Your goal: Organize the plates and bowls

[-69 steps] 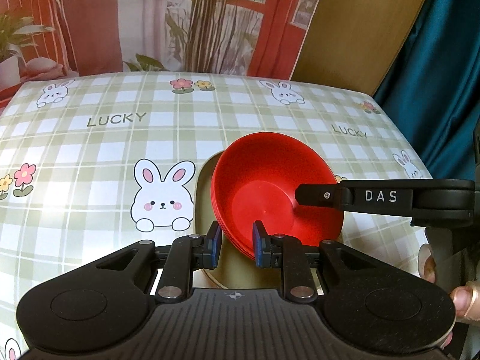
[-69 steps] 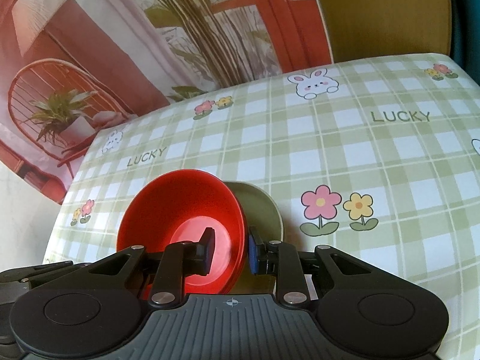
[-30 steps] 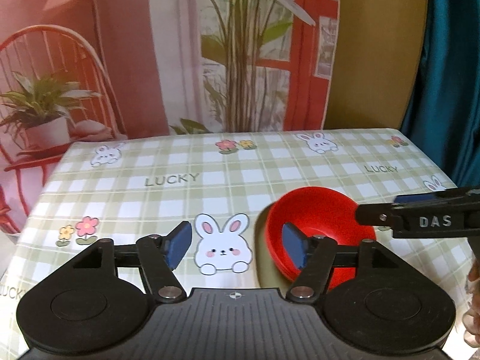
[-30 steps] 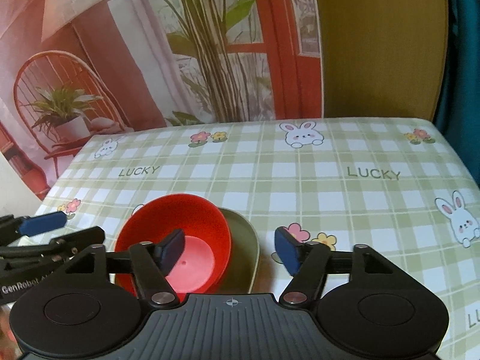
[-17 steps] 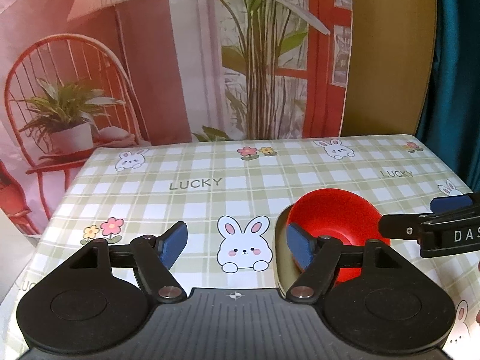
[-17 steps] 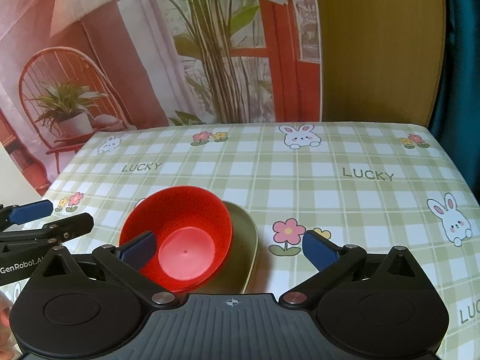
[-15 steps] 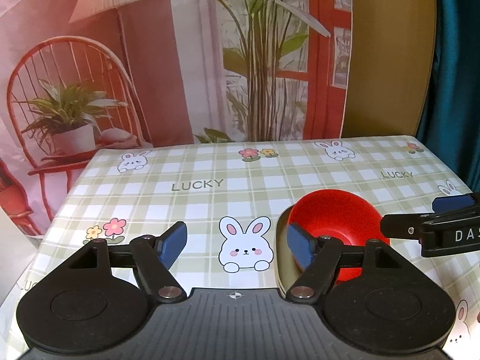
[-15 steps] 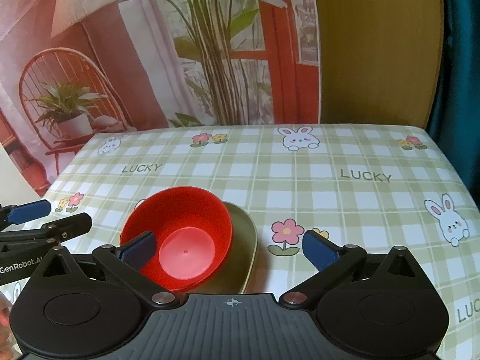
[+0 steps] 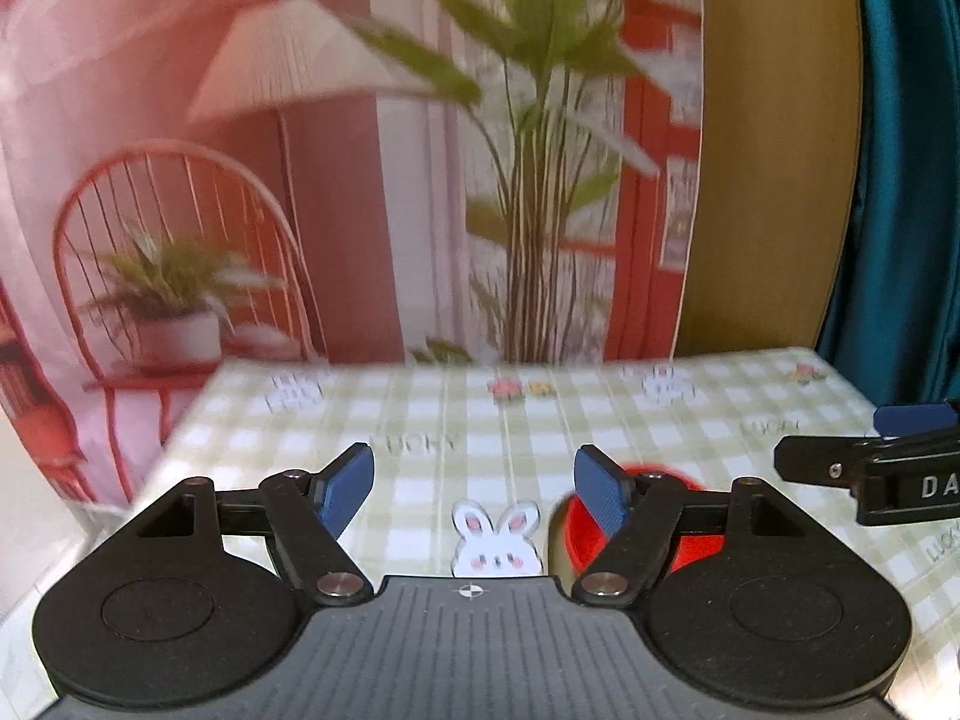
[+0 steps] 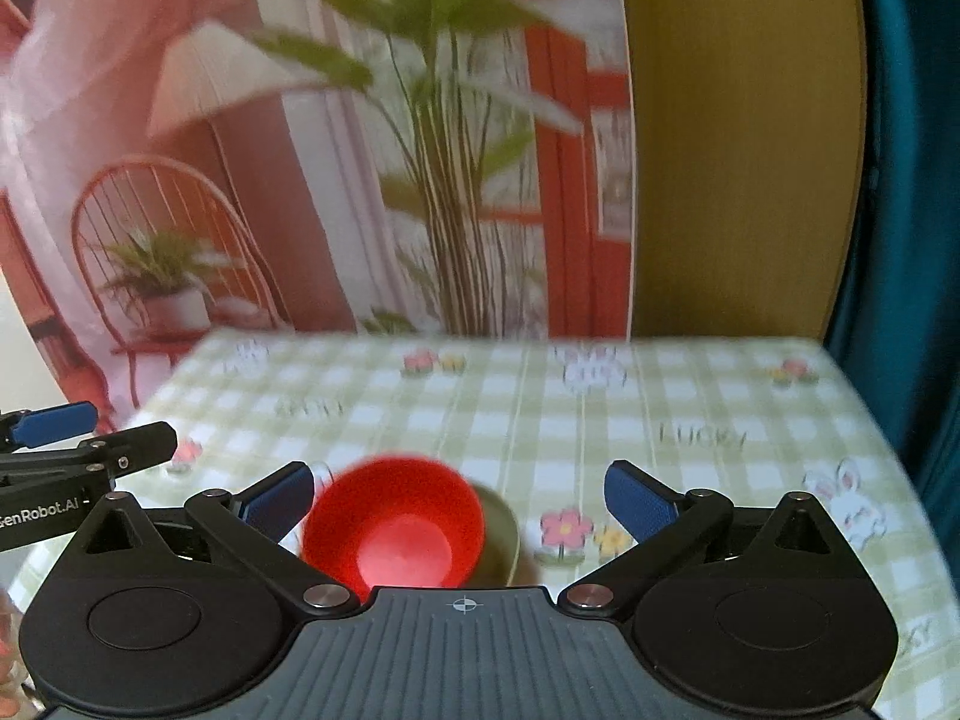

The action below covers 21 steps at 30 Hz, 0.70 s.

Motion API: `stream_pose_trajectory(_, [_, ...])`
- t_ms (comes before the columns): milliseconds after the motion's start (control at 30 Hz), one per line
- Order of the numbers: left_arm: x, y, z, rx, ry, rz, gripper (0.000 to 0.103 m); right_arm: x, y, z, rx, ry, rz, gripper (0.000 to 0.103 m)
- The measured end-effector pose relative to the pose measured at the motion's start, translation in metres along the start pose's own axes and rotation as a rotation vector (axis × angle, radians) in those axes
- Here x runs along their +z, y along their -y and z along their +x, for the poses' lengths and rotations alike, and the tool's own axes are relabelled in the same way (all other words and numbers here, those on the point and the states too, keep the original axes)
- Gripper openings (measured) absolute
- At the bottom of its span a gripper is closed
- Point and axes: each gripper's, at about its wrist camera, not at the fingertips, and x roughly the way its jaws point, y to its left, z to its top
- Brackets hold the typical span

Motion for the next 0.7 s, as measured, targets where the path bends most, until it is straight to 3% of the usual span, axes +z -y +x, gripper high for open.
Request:
stream_pose_trajectory(267, [0.047, -0.003, -0.064, 0.023, 0.154, 0.001, 0.077, 0.043, -0.016, -0.07, -0.003, 0.174, -0.047, 0.103])
stream_pose_trajectory(433, [0.069, -0.001, -0.104, 0.037, 0.233, -0.015, 0.084, 0.062, -0.026, -0.107, -0.007, 0.252, -0.062, 0.103])
stream_pose_trajectory(700, [0.082, 0.003, -0.131, 0.047, 0.289, -0.008, 0.089, 0.072, -0.039, -0.144, -0.002, 0.318, -0.071, 0.103])
